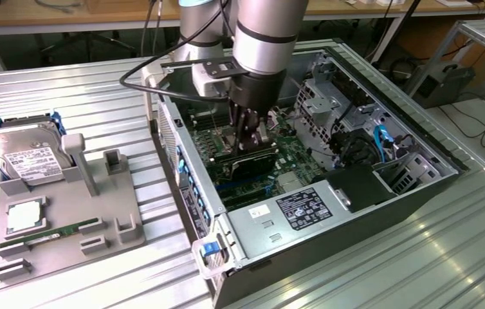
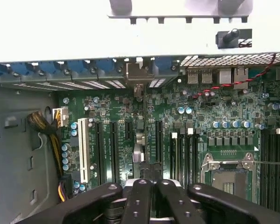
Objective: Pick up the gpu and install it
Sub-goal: 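Insert the gpu into the slot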
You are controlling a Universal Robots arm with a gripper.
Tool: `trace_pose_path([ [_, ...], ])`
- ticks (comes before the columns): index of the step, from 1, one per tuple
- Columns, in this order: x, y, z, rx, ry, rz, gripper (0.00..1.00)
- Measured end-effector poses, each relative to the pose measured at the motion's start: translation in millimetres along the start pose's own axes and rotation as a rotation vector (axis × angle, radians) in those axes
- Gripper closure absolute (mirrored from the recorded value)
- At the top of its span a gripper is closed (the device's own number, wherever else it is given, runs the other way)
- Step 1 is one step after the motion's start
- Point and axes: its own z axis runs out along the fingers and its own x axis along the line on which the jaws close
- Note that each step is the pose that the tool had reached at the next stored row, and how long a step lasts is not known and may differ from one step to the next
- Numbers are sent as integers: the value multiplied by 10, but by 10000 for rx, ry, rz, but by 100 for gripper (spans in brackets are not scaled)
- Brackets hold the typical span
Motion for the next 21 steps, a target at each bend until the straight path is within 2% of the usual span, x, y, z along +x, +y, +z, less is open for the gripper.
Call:
trace_pose_path([
  [8,-4,2,129,0,1,1,89],
  [21,39,0,153,0,2,0,89],
])
